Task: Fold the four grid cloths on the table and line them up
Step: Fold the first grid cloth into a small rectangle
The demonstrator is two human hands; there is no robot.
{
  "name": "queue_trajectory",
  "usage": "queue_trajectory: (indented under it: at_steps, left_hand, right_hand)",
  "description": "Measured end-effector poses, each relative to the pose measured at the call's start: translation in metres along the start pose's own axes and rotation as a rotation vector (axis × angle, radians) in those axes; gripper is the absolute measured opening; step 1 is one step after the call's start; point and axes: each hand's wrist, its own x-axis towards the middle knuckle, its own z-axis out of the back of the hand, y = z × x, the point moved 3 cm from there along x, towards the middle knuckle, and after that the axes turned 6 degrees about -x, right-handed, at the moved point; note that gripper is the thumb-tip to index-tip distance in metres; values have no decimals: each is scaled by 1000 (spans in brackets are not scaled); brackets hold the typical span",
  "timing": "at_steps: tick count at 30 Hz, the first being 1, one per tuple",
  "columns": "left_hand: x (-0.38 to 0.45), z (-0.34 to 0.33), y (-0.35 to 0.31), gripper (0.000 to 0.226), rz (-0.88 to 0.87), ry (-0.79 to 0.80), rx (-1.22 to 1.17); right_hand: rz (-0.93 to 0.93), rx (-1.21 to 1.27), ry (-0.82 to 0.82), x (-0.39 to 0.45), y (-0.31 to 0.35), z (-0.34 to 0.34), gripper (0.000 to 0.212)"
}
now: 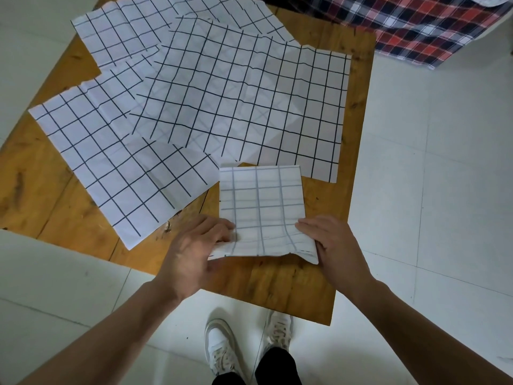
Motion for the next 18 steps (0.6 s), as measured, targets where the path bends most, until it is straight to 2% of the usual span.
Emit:
queue_trajectory:
  at_steps: [4, 7, 12, 16, 18]
  left_hand:
    - [1, -2, 7, 26, 146, -113, -92]
    - [9, 0, 5, 9, 309, -226, -143]
    - [23, 0, 5, 5, 446, -260, -272]
    - [31, -2, 7, 11, 573, -287, -273]
    - [33, -2, 6, 24, 610, -277, -284]
  right_hand:
    - [-124, 96, 31, 4, -4, 0, 32]
    - [-245, 147, 13, 9, -2, 4, 23]
    - [-452, 247, -23, 20, 2, 10, 14]
    - [-516, 288, -14, 28, 3, 12, 6]
    - [-537, 282, 2, 32, 3, 11, 4]
